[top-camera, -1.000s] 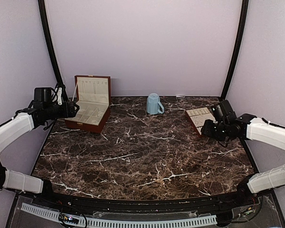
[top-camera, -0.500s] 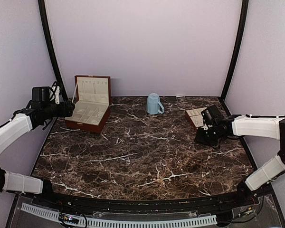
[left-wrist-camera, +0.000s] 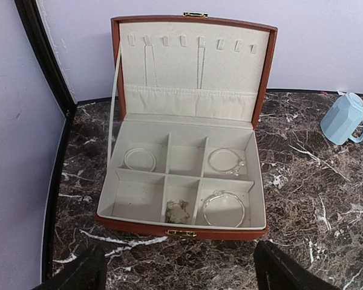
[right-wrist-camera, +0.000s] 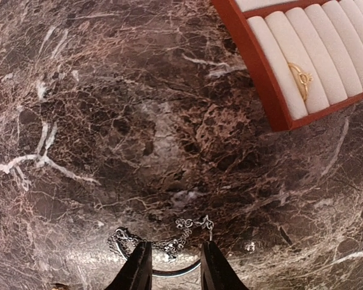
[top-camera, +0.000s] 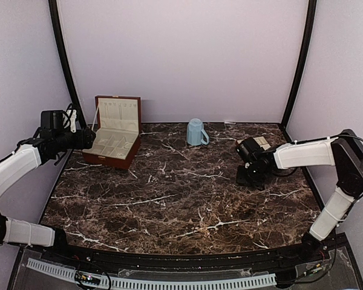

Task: Organize the mixed jewelry
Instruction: Pick up the bangle from the center of the board.

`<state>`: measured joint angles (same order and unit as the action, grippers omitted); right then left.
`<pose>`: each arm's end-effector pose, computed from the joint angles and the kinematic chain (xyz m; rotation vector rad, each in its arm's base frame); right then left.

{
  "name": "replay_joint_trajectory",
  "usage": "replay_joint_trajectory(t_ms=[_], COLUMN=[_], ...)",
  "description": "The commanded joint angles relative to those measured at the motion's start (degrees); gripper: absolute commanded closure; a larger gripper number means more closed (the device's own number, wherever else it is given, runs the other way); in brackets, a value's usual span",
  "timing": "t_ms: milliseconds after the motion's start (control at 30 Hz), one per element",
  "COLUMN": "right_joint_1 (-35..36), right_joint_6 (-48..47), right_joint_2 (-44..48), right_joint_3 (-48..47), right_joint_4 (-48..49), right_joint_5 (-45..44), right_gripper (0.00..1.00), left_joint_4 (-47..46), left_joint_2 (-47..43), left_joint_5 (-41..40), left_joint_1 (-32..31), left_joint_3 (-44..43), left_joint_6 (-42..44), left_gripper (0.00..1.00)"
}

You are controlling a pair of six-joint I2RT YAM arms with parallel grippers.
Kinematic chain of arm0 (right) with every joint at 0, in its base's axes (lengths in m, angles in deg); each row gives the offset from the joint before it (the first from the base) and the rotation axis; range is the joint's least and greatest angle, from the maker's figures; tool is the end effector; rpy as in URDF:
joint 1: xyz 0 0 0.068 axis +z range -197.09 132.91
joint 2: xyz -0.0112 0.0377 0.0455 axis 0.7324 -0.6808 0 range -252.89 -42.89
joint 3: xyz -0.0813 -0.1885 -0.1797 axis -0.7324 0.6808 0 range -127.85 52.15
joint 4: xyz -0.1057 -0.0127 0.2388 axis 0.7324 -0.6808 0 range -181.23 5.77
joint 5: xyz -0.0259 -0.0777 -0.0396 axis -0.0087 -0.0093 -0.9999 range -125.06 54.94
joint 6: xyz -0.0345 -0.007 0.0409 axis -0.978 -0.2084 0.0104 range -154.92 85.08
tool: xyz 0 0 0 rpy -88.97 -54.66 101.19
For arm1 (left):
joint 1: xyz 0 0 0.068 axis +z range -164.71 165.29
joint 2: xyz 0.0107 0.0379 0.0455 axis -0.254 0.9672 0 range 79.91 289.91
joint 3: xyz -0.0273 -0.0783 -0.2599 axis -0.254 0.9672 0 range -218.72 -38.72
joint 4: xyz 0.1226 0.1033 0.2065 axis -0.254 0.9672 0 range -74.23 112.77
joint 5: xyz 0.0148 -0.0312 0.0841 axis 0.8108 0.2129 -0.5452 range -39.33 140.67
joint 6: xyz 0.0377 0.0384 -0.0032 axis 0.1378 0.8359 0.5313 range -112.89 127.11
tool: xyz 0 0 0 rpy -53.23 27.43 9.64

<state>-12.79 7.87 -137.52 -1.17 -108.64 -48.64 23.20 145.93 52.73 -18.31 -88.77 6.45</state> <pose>0.2605 0.1675 0.1609 0.2650 2.6509 0.1090 0.2647 -0.0179 0.3015 0.0740 1.9784 -0.0839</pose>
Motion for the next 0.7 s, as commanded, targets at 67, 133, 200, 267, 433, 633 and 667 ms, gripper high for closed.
replay_joint_trajectory(t_ms=[67, 133, 200, 267, 433, 633, 667], right_joint_1=[0.5, 0.49, 0.5, 0.5, 0.87, 1.29, 1.37], right_joint_6=[3.93, 4.37, 4.56, 4.57, 4.83, 5.74, 5.81], right_joint_2=[0.76, 0.94, 0.39, -0.43, -1.17, -0.33, -0.3], right_joint_3=[0.4, 0.82, 0.58, -0.02, -0.25, 2.61, 3.07], right_joint_4=[-3.5, -3.27, -3.03, -2.86, -3.2, -1.43, -0.77], right_joint_5=[-5.11, -5.23, -4.95, -4.43, -4.35, -4.26, -3.7], right_gripper=[0.73, 0.73, 0.74, 0.76, 0.78, 0.78, 0.78], left_joint_4=[0.63, 0.52, 0.45, 0.41, 0.49, 0.49, 0.38], left_joint_2=[-2.05, -2.45, -2.77, -2.77, -2.61, -3.18, -3.33], left_joint_5=[1.56, 1.78, 1.94, 1.91, 1.74, 1.35, 1.27], left_joint_1=[0.04, 0.03, 0.07, 0.08, 0.08, 0.03, 0.06], left_joint_3=[-0.78, -0.76, -0.78, -0.76, -0.76, -0.71, -0.65], left_joint_6=[-1.25, -1.48, -1.56, -1.58, -1.6, -1.49, -1.41], left_gripper=[0.13, 0.13, 0.13, 0.13, 0.13, 0.13, 0.13])
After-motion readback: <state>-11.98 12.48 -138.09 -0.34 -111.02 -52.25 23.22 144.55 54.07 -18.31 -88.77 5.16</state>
